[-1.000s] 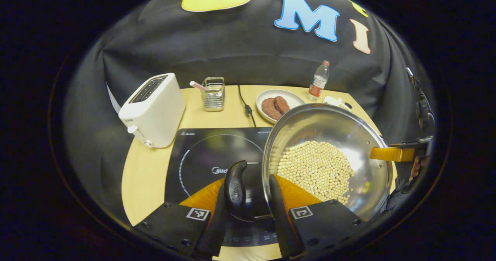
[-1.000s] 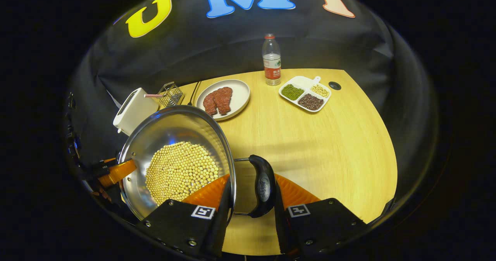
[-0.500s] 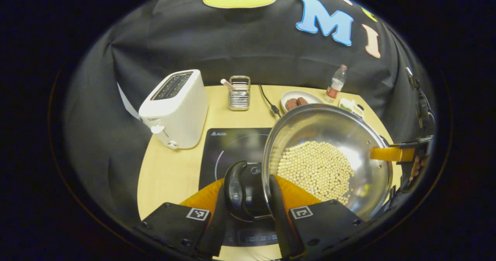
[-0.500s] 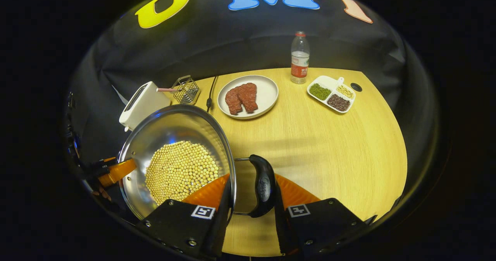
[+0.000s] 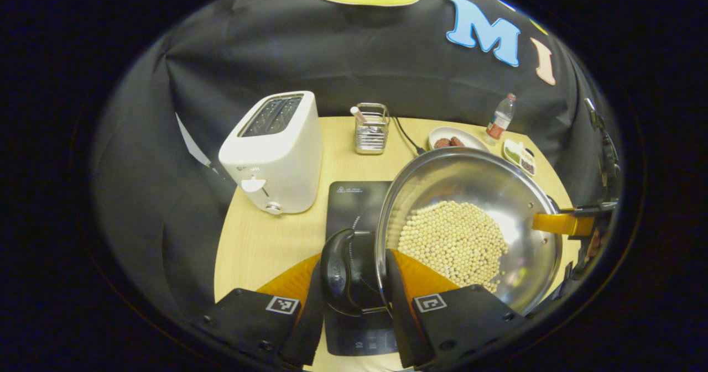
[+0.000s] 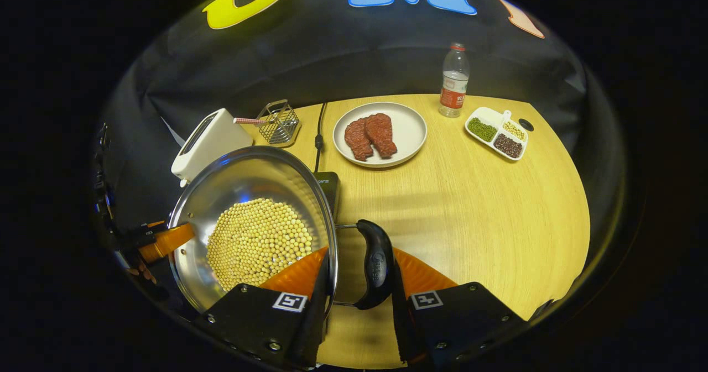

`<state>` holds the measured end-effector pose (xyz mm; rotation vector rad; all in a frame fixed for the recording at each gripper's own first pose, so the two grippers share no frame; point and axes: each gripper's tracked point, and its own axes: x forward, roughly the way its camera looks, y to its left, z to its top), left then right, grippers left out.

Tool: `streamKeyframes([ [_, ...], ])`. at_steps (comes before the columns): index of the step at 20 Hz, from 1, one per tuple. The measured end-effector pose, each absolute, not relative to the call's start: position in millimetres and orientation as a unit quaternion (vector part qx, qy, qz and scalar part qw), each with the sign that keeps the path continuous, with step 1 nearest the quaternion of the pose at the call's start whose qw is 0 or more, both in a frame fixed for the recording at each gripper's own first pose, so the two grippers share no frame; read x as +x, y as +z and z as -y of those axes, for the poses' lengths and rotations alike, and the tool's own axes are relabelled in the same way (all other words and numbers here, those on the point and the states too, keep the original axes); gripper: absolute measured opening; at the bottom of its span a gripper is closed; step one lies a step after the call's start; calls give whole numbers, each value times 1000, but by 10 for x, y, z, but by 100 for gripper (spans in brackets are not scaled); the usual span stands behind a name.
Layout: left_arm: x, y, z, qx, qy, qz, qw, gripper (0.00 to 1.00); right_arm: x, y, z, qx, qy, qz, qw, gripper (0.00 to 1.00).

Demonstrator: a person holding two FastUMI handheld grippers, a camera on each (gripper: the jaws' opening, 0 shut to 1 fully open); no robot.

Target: First push the handle of the pot to place it horizontally, then grasp the pot with both hands and set it on the induction cooktop.

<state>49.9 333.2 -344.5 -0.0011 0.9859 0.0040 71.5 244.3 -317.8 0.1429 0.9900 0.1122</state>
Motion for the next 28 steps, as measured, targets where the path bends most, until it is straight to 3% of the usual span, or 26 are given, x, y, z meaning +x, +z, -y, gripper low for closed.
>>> streamKeyframes([
  [13,736,-3604,-3633,15,-18,-477,879,61,741,-3367,-2751,99,39,-487,867,54],
  [17,753,-3638,-3709,17,-21,-473,880,58,771,-3423,-2814,103,35,-489,865,53],
  [18,758,-3662,-3716,16,-21,-474,880,65,768,-3439,-2827,103,34,-491,864,48],
  [19,772,-3695,-3730,15,-22,-475,880,58,774,-3452,-2833,102,33,-491,864,53],
  [26,793,-3783,-3753,12,-23,-464,885,61,761,-3537,-2838,106,30,-485,867,53],
  [27,787,-3814,-3749,6,-22,-465,885,58,772,-3529,-2825,104,29,-481,870,48],
  [28,767,-3849,-3752,0,-21,-465,885,62,782,-3522,-2827,101,30,-477,873,53],
])
